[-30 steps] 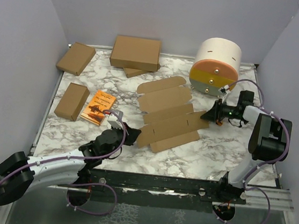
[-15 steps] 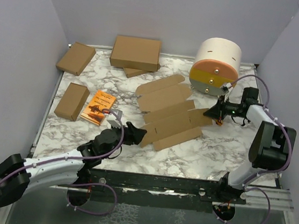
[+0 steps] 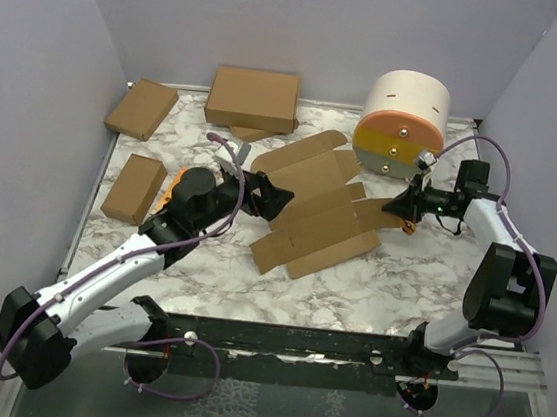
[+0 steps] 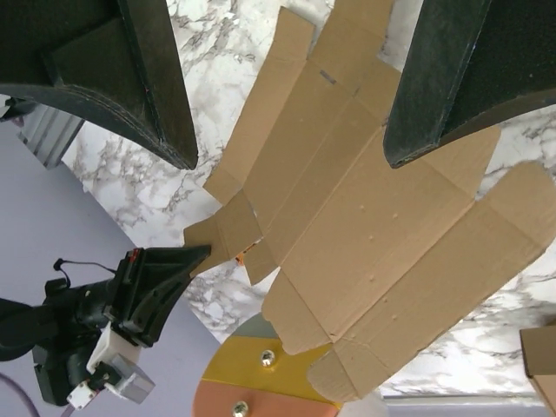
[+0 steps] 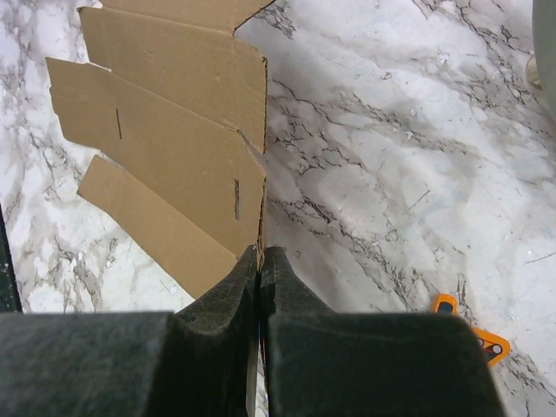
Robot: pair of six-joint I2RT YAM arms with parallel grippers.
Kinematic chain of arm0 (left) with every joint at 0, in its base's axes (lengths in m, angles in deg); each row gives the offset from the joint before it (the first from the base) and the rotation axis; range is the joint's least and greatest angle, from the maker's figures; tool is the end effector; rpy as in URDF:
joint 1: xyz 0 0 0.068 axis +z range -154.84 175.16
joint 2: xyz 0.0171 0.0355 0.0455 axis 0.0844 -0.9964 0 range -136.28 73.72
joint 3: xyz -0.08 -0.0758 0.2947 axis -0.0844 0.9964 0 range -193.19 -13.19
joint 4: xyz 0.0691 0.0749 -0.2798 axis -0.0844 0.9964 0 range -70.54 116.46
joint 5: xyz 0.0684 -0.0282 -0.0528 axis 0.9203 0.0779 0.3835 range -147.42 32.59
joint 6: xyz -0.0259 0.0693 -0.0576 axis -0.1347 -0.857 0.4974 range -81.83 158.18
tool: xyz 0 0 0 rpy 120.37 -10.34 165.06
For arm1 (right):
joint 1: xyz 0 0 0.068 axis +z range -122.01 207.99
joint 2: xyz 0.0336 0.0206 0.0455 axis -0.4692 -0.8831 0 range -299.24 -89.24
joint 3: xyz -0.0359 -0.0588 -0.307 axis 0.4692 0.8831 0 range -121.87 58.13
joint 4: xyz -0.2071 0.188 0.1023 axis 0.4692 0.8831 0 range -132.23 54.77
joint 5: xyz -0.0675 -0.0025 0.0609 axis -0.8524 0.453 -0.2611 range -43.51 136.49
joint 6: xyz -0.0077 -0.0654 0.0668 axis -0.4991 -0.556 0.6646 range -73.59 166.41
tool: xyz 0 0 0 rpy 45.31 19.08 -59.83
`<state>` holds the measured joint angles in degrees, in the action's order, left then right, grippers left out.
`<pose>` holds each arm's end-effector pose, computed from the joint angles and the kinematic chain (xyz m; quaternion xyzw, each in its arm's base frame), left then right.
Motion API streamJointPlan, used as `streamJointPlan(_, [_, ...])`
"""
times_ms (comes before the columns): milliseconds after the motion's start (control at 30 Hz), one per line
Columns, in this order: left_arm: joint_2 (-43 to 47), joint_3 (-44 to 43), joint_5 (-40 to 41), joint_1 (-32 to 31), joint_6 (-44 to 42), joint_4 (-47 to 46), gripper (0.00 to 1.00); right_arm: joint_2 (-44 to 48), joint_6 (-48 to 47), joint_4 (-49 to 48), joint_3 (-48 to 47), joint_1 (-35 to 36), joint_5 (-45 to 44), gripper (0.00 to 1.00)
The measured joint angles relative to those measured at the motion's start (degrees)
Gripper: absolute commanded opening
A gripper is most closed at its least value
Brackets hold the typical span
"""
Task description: Fold the paper box
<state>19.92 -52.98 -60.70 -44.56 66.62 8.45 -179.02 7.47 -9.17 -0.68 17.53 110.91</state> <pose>0.2172 -0.1867 0.3425 0.0909 0.7196 -0.4028 0.5582 0.3494 0.0133 0.2267 -0.3189 0.7697 0.3925 0.3896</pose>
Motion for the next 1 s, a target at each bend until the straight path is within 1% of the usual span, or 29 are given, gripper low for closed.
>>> streamJointPlan(200, [-10.2, -5.6, -16.1, 8.0, -4.2, -0.3, 0.93, 0.1, -2.2, 1.7, 0.0, 0.0, 0.6, 0.01])
streamJointPlan(267, [-12.8, -5.7, -21.1, 10.7, -5.6, -2.3, 0.99, 0.1, -3.0, 2.4, 0.0, 0.0, 0.9, 0.01])
streamJointPlan(300, [-13.9, -5.4, -23.1, 12.1, -6.0, -4.0, 0.99, 0.2, -3.6, 3.1, -0.1, 0.0, 1.0, 0.01])
streamJointPlan(400, [-17.4, -4.5, -29.2, 16.6, -5.2, -10.3, 0.97, 0.2, -5.5, 4.7, -0.2, 0.0, 1.4, 0.01])
streamJointPlan(433, [-18.9, -4.8, -31.3, 18.1, -4.4, -12.1, 0.94, 0.2, -5.9, 5.0, -0.2, 0.0, 1.5, 0.01])
streamJointPlan(533, [-25.4, -8.0, -37.4, 21.9, -1.8, -14.7, 0.94, 0.3, -7.4, 6.4, -0.2, 0.0, 1.7, 0.01])
streamJointPlan(600, [-29.8, -10.8, -39.9, 23.6, -1.0, -14.9, 0.94, 0.6, -8.4, 7.0, -0.3, 0.0, 1.8, 0.01])
streamJointPlan(667, [-32.3, -12.8, -40.8, 24.5, -1.2, -13.6, 0.95, 1.2, -9.0, 7.5, -0.3, 0.0, 1.9, 0.01])
streamJointPlan(800, [-33.4, -15.3, -41.1, 26.7, -2.3, -10.4, 0.93, 2.7, -9.6, 7.8, -0.3, 0.0, 2.2, 0.01])
streamJointPlan(967, [-34.4, -18.8, -44.0, 32.9, -0.2, -11.2, 0.93, 3.1, -10.0, 7.9, -0.3, 0.0, 2.6, 0.01])
streamJointPlan(1000, [-35.0, -19.6, -44.5, 33.9, 0.1, -11.3, 0.91, 3.1, -10.1, 7.9, -0.3, 0.0, 2.6, 0.01])
